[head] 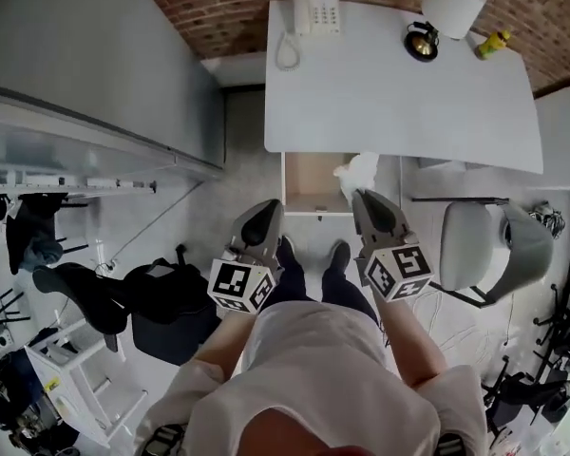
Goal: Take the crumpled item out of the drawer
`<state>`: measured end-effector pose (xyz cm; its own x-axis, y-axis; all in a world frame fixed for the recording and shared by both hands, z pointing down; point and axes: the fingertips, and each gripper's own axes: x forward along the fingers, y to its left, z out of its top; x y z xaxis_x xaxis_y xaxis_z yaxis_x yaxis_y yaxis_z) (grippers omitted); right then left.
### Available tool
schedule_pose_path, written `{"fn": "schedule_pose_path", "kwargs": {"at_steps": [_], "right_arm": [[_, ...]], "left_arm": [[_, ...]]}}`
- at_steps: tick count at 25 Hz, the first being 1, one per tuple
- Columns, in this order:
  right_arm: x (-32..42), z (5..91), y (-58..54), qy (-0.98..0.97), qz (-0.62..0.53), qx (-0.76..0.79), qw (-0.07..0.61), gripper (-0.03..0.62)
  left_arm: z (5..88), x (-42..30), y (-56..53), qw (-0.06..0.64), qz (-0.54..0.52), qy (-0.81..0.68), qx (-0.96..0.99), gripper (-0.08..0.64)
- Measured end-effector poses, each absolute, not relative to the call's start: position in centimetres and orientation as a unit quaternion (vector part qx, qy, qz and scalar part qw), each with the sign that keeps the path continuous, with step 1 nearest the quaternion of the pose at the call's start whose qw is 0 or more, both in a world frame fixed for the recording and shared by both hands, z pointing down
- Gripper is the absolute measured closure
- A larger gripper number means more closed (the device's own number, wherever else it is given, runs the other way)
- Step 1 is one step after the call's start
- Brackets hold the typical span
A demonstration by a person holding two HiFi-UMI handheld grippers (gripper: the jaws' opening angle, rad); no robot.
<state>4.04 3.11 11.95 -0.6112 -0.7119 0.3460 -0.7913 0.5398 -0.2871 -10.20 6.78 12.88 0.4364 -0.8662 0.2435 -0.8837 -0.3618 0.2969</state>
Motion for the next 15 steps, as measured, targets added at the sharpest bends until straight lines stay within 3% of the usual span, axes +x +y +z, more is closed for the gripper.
{"fn": "schedule_pose_path", "kwargs": {"at_steps": [15], "right_arm": [[4.4,-1.3,4.6,-0.886,0.122,0.448,0.009,0.58]], "left_arm": [[0.4,-10.9,6.9,0.114,-0.03,-0.541,0.833,0.551]]}}
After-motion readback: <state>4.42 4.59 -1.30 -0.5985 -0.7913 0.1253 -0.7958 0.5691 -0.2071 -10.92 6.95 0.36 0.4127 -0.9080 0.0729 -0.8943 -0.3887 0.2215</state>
